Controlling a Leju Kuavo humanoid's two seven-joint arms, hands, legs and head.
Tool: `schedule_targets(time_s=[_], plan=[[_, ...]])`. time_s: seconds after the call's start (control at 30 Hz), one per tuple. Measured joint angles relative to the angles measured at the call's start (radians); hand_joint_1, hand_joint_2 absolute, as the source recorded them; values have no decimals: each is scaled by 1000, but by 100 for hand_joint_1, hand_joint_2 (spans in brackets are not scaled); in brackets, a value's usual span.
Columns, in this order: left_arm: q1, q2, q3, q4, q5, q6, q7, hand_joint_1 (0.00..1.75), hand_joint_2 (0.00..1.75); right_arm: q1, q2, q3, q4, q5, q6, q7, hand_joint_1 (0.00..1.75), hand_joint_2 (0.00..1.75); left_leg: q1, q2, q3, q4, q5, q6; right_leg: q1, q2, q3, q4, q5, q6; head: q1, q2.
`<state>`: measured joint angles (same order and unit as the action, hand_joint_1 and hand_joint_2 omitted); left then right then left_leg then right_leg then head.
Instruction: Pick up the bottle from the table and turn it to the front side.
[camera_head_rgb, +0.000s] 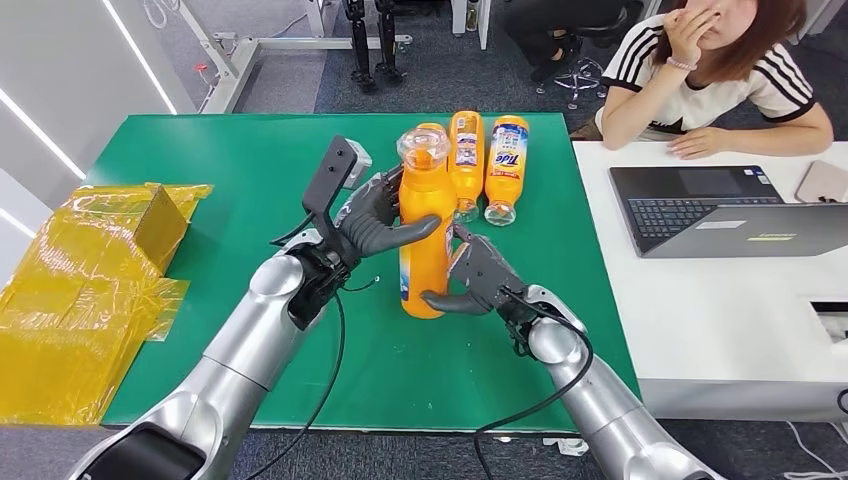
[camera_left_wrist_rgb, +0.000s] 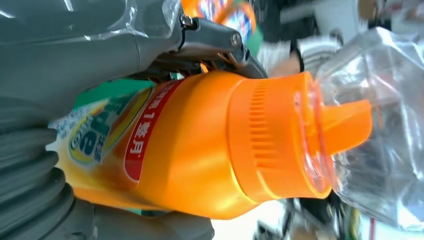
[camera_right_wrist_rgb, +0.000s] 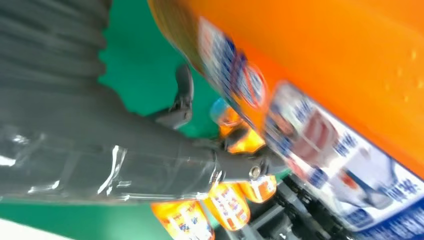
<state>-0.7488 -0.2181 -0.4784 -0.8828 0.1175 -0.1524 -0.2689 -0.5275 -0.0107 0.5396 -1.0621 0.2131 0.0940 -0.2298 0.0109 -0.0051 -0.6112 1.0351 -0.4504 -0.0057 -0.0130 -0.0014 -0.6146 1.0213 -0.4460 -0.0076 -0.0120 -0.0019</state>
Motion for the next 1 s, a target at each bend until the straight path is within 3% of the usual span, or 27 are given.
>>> schedule_targets(time_s=[0.13,0.47,0.7,1.0], plan=[[-9,12,-45,-10,-349,278,-26,175,175,77,-36,-42,-70,-29,-5,-10,0,175,0,-1,-1,0,0,0,0,0,0,0,0,0,0,0],[-6,89,-90,-31,-937,589,64,175,175,212,-83,-116,-218,-94,16,-87,0,175,0,1,0,-1,0,0,0,1,0,0,0,0,0,0],[-9,160,-92,-31,-1203,646,124,175,175,257,-94,-159,-261,-91,-8,-135,0,175,0,1,0,-1,0,0,0,1,0,1,0,0,0,0],[-13,317,-92,-96,-1363,545,161,175,175,430,-133,-278,-437,-100,-27,-179,0,175,0,1,0,-1,0,0,0,1,-1,1,0,0,0,0]])
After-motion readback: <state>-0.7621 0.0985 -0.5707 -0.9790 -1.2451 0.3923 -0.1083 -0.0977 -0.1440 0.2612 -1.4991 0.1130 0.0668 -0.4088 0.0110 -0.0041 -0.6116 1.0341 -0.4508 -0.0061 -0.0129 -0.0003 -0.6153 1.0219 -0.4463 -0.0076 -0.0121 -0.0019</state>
